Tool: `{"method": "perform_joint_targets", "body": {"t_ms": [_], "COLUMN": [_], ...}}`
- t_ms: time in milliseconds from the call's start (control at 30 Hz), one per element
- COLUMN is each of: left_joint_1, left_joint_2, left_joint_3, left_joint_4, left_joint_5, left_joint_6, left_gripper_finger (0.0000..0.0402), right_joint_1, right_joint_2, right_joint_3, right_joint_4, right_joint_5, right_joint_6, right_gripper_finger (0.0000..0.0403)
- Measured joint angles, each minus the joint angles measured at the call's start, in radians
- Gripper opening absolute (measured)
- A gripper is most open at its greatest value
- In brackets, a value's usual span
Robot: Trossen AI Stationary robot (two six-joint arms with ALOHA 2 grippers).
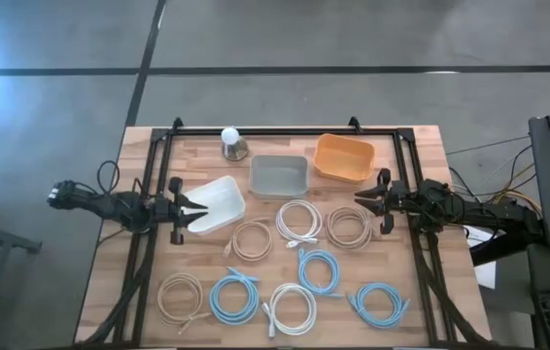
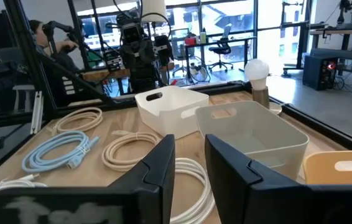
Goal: Sort HDMI cables
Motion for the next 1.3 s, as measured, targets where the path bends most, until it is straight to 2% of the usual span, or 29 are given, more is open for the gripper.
{"method": "perform_joint_targets", "body": {"t_ms": [267, 733, 1133, 1300], "left_joint_1": [0.0, 0.0, 0.0, 0.0], "left_joint_2": [0.0, 0.0, 0.0, 0.0], "left_joint_3": [0.0, 0.0, 0.0, 0.0], "left_joint_4": [0.0, 0.0, 0.0, 0.0], "left_joint_5": [0.0, 0.0, 0.0, 0.0], "left_joint_6": [0.0, 0.0, 0.0, 0.0], "left_gripper_finger": [0.0087, 0.0087, 0.0087, 0.0087], "right_joint_1": [0.0, 0.0, 0.0, 0.0], "right_joint_2": [0.0, 0.0, 0.0, 0.0], "right_joint_3": [0.0, 0.0, 0.0, 0.0], "right_joint_4": [0.0, 0.0, 0.0, 0.0], "right_joint_5": [0.0, 0.0, 0.0, 0.0], "right_joint_6": [0.0, 0.0, 0.0, 0.0], "right_gripper_finger": [0.0068, 0.0087, 0.0068, 0.0073]}}
